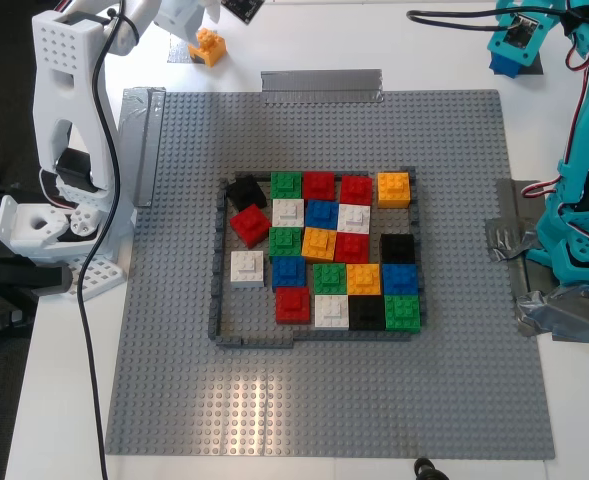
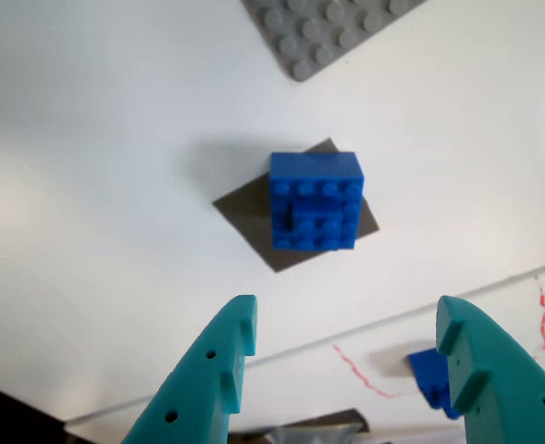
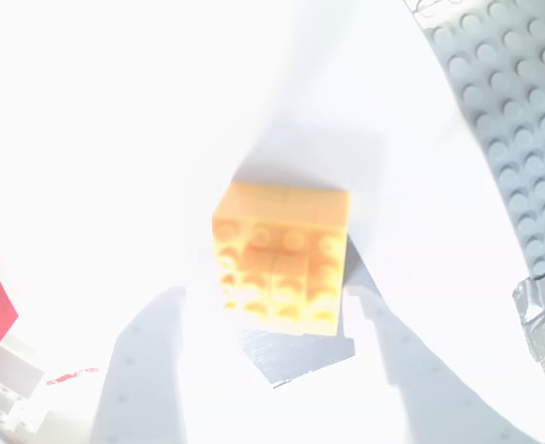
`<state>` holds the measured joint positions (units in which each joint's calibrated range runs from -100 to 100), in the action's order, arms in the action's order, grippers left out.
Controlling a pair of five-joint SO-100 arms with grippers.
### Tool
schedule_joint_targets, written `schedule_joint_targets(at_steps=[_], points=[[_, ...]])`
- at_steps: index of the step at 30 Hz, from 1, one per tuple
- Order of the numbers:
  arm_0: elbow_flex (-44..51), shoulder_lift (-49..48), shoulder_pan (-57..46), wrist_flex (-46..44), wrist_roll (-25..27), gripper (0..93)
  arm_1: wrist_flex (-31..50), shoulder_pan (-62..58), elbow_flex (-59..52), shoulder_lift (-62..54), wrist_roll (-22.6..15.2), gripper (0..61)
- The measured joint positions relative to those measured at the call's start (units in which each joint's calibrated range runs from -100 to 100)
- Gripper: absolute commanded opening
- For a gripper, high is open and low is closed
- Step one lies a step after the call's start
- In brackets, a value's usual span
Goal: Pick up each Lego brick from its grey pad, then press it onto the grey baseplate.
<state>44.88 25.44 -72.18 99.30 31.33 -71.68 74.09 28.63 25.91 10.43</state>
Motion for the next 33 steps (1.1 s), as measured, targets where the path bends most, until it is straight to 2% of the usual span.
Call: schedule_joint_targets(at_steps=[10, 14, 20, 22, 27, 30, 33], points=[[-2.54, 0.08, -0.44, 0.00, 0.68, 22.1, 3.54, 0.00, -1.93, 0.00, -0.93, 18.5], [-6.34, 0.08, -0.96, -0.09, 0.68, 23.9, 4.10, 0.00, -1.93, 0.00, -1.08, 18.2], [-10.83, 0.08, -2.81, -3.22, 0.68, 24.2, 4.26, 0.00, -2.32, 0.00, -1.08, 15.2], [-11.32, 0.08, -3.18, -4.09, 0.68, 24.4, 4.83, 0.00, -2.61, 0.00, -1.08, 16.2], [-12.00, 0.08, -3.33, -6.52, 0.68, 24.5, 5.23, 0.00, -2.71, 0.00, -1.08, 9.9], [-12.98, 0.08, -3.33, -8.09, 0.68, 24.2, 5.23, 0.00, -2.71, 0.00, -1.08, 3.7], [-14.05, 0.08, -3.26, -9.83, 0.68, 24.2, 5.23, -0.27, -3.19, -0.09, -1.08, 2.2]])
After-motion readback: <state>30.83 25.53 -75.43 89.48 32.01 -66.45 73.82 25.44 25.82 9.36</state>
